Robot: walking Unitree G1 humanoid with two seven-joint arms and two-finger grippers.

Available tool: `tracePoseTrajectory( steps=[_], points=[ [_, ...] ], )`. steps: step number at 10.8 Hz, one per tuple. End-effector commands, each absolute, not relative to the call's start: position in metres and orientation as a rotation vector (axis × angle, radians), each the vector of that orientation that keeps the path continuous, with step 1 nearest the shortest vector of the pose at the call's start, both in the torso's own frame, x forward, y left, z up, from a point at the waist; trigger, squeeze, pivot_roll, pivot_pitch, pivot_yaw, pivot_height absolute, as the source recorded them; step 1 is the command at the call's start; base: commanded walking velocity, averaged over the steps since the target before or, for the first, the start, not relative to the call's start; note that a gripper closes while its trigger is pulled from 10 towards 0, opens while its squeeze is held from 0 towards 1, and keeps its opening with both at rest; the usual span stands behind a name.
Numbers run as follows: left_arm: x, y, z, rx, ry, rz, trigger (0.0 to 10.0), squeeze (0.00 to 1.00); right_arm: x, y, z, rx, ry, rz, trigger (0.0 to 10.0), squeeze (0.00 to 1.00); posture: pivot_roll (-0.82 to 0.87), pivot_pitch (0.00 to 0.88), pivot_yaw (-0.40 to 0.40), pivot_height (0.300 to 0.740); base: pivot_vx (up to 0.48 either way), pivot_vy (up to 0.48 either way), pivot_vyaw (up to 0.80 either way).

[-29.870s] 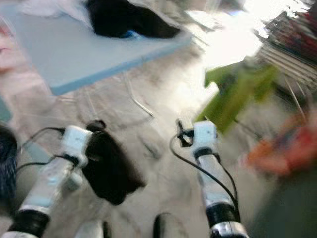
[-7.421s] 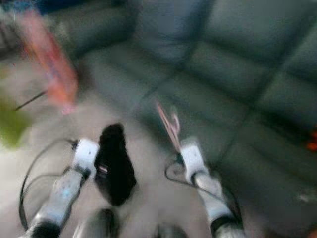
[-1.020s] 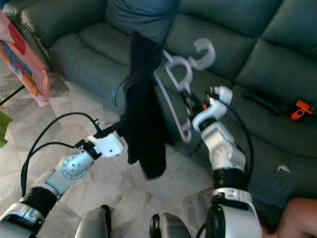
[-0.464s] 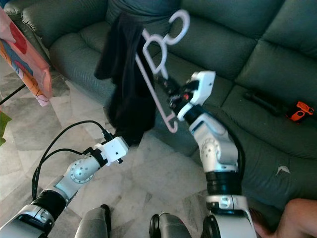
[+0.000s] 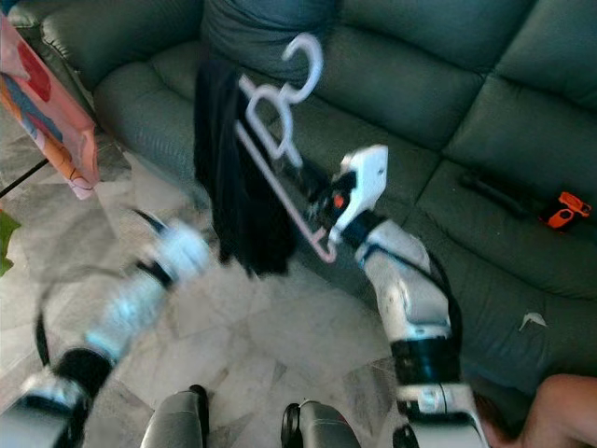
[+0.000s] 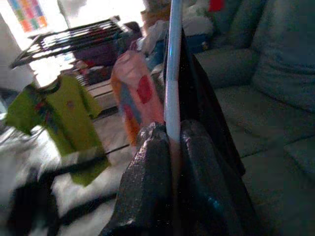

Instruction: Hang hanger

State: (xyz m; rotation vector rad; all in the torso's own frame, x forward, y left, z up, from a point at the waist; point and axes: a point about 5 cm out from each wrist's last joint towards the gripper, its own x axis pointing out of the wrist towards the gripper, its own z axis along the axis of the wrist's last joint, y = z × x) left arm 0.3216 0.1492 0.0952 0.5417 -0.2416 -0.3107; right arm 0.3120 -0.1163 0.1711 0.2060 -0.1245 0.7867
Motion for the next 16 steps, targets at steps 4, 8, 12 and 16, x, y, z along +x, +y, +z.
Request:
tracePoseTrajectory(
  steps=[4, 8, 12, 16],
  points=[
    [0.336, 0.149, 0.116, 0.319, -0.259, -0.197, 10.0, 1.00, 0.299, -0.114, 0.184, 0.167, -0.205, 0.895, 10.0, 0.00, 0.00, 0.134, -0.081, 0.740, 0.000, 0.000, 0.00],
    [0.338, 0.146, 0.120, 0.264, -0.250, -0.190, 10.0, 1.00, 0.284, -0.108, 0.176, 0.163, -0.146, 1.048, 10.0, 0.00, 0.00, 0.143, -0.082, 0.740, 0.000, 0.000, 0.00],
    [0.341, 0.159, 0.119, 0.301, -0.223, -0.152, 0.0, 0.00, 0.276, -0.116, 0.169, 0.092, -0.098, 1.113, 10.0, 0.00, -0.01, 0.152, -0.086, 0.740, 0.000, 0.000, 0.00],
    [0.341, 0.175, 0.124, 0.401, -0.229, -0.155, 0.0, 0.00, 0.282, -0.123, 0.167, -0.009, -0.106, 1.072, 10.0, 0.00, 0.00, 0.154, -0.088, 0.740, 0.000, 0.000, 0.00]
  ],
)
